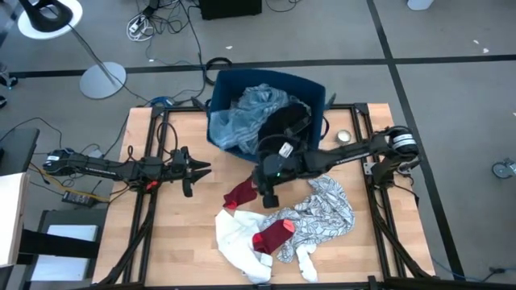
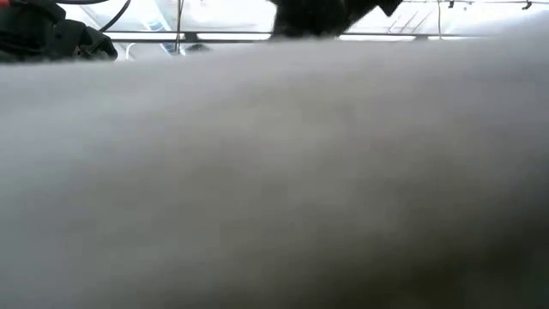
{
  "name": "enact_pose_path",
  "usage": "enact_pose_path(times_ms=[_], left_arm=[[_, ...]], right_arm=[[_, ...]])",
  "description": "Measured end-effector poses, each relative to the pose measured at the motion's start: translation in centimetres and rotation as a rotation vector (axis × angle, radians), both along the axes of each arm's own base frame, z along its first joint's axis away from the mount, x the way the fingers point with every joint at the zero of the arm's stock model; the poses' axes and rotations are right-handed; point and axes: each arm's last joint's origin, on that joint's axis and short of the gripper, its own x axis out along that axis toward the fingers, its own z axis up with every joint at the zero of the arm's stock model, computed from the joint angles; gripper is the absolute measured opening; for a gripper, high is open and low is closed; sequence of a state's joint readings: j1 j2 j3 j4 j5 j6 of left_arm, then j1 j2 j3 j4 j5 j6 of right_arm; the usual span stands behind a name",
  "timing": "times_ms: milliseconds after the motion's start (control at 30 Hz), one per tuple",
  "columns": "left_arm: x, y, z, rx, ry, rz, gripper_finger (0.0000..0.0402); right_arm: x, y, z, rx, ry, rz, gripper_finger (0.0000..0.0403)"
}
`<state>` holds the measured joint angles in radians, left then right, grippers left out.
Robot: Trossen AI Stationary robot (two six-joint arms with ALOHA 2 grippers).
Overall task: Sort clothes
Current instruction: Put the top red sock into the blue laundry bin
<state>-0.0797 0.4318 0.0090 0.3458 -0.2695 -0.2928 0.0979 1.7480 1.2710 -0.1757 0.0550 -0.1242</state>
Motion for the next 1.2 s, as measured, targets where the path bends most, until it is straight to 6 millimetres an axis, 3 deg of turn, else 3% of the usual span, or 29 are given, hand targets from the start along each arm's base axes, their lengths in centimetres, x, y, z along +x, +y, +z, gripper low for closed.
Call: enact_pose_path(times_ms=[100,233,467,533,733,900,1200], left_arm=[[0.0,0.0,0.0,0.000,0.000,0.000,0.0125],[0.0,0.0,0.0,0.000,0.000,0.000,0.0125],[0.0,0.0,0.0,0.000,-0.001,0.000,0.0125],[0.0,0.0,0.0,0.000,-0.001,0.000,0.0125],[0.0,0.0,0.0,0.000,-0.002,0.000,0.0125],[0.0,0.0,0.0,0.000,-0.001,-0.001,0.0125],[0.0,0.0,0.0,-0.001,-0.001,-0.011,0.0125]], right_arm=[[-0.7,0.1,0.2,-0.120,0.009,-0.080,0.0151],[-2.5,-0.6,5.2,-0.192,-0.152,-0.169,0.0151],[-6.0,-1.2,10.3,-0.155,-0.296,-0.191,0.0151],[-6.4,-1.0,10.7,-0.122,-0.307,-0.155,0.0151],[-5.8,1.0,9.6,-0.051,-0.272,0.005,0.0151],[-3.7,2.2,6.2,-0.031,-0.161,0.027,0.0151],[0.0,2.4,-0.8,0.041,0.019,-0.007,0.0151]])
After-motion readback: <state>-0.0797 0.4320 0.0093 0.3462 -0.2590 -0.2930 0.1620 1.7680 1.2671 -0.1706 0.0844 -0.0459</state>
